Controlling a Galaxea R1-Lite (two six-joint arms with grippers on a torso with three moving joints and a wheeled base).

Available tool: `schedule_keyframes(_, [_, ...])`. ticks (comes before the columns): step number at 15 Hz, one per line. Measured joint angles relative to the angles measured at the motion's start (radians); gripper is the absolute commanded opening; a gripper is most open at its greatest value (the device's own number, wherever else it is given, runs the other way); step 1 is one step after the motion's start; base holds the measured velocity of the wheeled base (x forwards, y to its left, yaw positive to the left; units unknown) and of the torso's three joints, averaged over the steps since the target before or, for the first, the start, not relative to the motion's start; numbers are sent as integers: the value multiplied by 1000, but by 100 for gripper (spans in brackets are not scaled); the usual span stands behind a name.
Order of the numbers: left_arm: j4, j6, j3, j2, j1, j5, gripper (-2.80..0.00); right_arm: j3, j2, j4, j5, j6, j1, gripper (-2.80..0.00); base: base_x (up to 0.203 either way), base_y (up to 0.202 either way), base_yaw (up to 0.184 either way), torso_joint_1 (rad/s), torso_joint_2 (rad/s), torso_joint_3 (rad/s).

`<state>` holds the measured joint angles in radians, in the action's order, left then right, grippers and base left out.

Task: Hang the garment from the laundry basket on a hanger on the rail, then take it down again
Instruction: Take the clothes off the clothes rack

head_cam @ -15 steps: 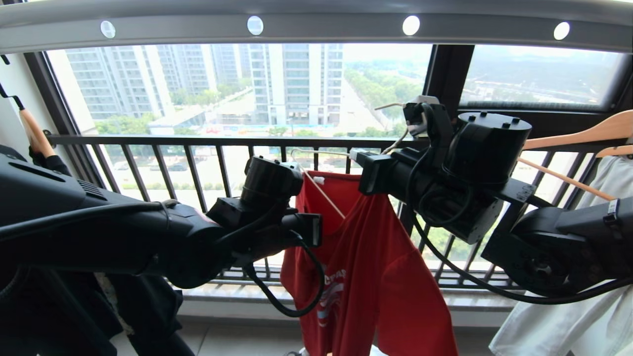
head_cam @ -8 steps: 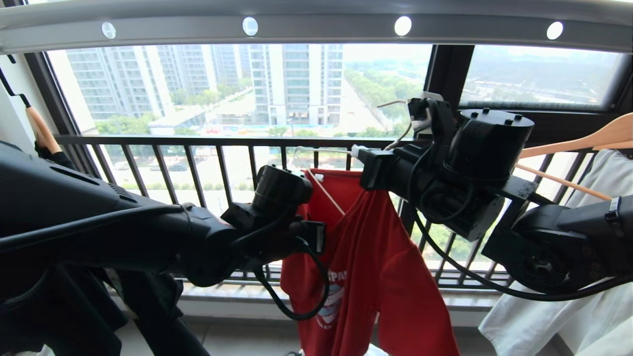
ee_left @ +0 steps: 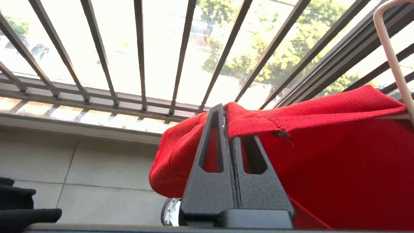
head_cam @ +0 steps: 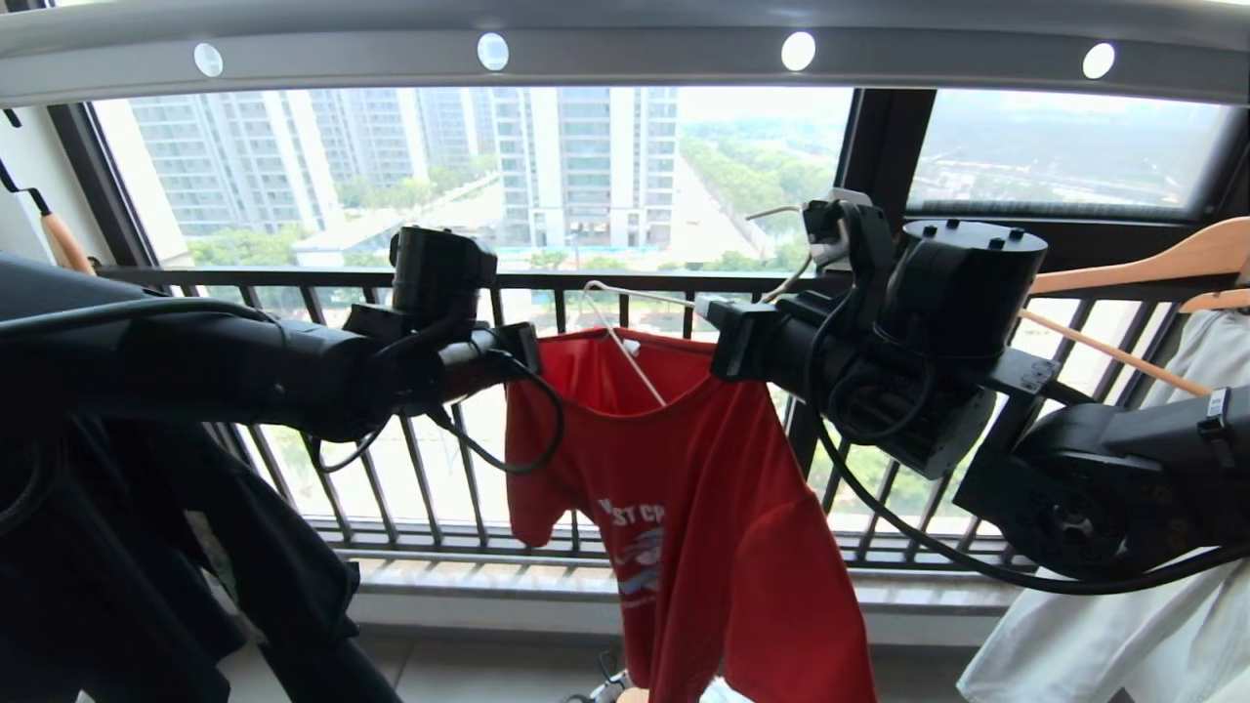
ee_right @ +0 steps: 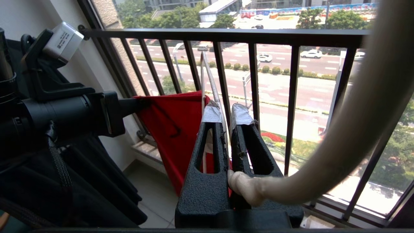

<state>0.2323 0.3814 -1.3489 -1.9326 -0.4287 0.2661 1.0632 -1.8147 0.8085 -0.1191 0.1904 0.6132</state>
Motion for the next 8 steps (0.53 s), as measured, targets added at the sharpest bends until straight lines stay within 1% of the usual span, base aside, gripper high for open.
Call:
schedule_keyframes(2, [30,1,-9,0,7,21,-280,-4,2,-1,1,-14,0,-280,0,0,0,0,0,0])
schedule_keyframes(5, [160,5,-24,-36,9,111,-280,-8,9,-11,2,-19,1,-280,0,0,0,0,0,0])
schedule_keyframes(7, [204,8,-44,-72,9,155,-280,-12,17,-18,3,-19,1,-280,0,0,0,0,0,0])
schedule_keyframes(8, [216,8,-50,-89,9,166,-280,-12,21,-20,3,-19,1,-280,0,0,0,0,0,0])
